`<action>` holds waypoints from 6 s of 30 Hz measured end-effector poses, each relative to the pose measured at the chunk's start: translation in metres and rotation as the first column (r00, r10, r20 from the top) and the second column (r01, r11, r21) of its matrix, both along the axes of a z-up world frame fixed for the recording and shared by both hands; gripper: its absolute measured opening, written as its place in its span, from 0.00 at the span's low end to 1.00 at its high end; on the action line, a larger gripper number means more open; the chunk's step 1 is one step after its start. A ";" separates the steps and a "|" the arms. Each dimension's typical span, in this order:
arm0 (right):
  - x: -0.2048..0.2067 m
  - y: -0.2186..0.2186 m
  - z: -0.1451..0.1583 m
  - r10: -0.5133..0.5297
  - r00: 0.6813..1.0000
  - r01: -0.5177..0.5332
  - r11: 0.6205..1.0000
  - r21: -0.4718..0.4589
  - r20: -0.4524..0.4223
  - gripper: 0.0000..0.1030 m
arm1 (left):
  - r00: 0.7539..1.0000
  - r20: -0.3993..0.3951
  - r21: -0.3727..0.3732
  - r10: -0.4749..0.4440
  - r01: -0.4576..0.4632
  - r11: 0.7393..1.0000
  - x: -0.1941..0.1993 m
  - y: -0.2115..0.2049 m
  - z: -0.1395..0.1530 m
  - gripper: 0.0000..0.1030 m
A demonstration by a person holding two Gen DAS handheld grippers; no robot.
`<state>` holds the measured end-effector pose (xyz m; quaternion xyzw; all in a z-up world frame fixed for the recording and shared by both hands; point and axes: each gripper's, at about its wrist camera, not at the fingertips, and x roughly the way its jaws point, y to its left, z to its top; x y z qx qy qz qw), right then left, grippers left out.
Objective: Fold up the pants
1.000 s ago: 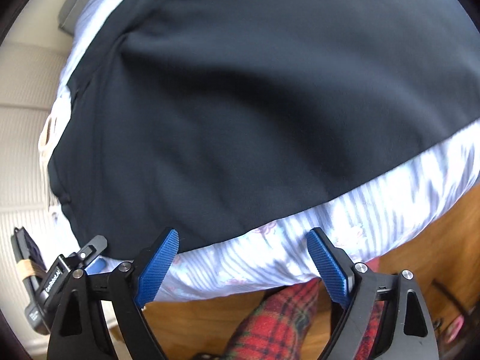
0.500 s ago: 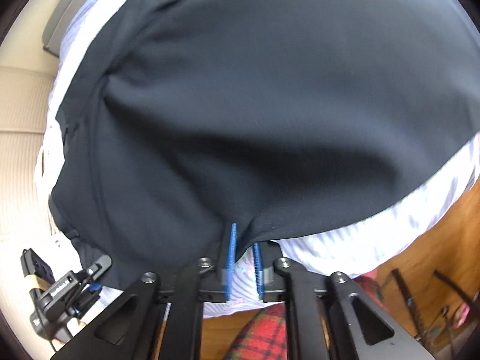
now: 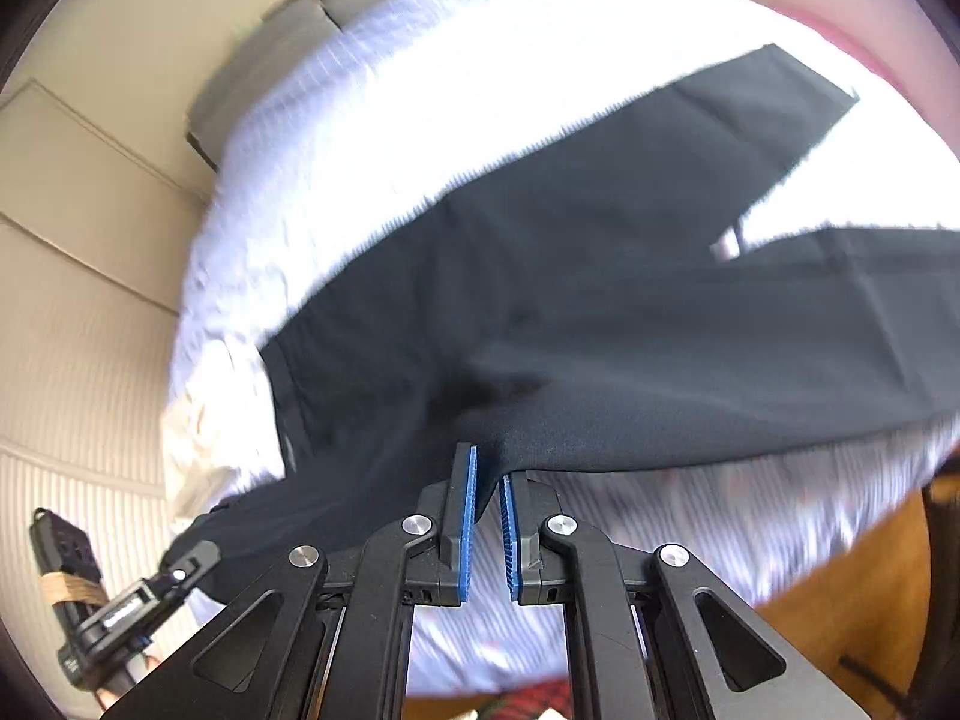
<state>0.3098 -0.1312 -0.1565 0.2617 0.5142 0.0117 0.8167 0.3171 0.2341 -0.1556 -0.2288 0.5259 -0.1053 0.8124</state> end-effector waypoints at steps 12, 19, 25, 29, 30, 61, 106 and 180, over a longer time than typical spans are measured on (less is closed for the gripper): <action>0.190 0.030 -0.007 0.107 0.993 -0.102 0.991 -0.082 0.056 0.09 | 1.000 0.003 0.146 -0.008 0.007 0.989 0.183 -0.003 -0.025 0.13; 0.274 0.051 -0.067 0.174 0.982 -0.181 0.974 -0.133 -0.068 0.09 | 0.989 -0.146 0.206 0.017 0.013 0.979 0.240 0.006 -0.107 0.13; 0.290 0.062 -0.086 0.183 0.974 -0.199 0.973 -0.120 -0.133 0.32 | 0.977 -0.210 0.304 0.035 0.031 0.952 0.257 -0.005 -0.123 0.42; 0.280 0.075 -0.065 0.215 0.971 -0.225 0.970 -0.095 -0.103 0.54 | 0.995 -0.091 0.338 0.047 -0.013 0.941 0.246 -0.006 -0.079 0.62; 0.274 0.077 -0.056 0.230 0.970 -0.237 0.967 -0.094 -0.081 0.54 | 0.997 -0.075 0.331 0.036 -0.009 0.944 0.242 -0.007 -0.067 0.62; -0.114 -0.209 -0.039 -0.417 0.905 0.406 0.906 -0.120 -0.088 0.63 | 0.853 -0.184 0.129 -0.488 0.513 0.849 0.046 -0.340 -0.054 0.66; -0.161 -0.308 -0.142 -0.729 0.642 0.761 0.644 0.080 -0.240 0.08 | 0.792 -0.279 -0.034 -0.544 0.557 0.830 0.110 -0.453 -0.107 0.14; 0.109 -0.178 0.032 0.505 0.852 -0.493 0.863 -0.112 0.141 0.58 | 0.968 0.038 0.264 0.248 -0.249 0.932 0.009 -0.256 0.041 0.64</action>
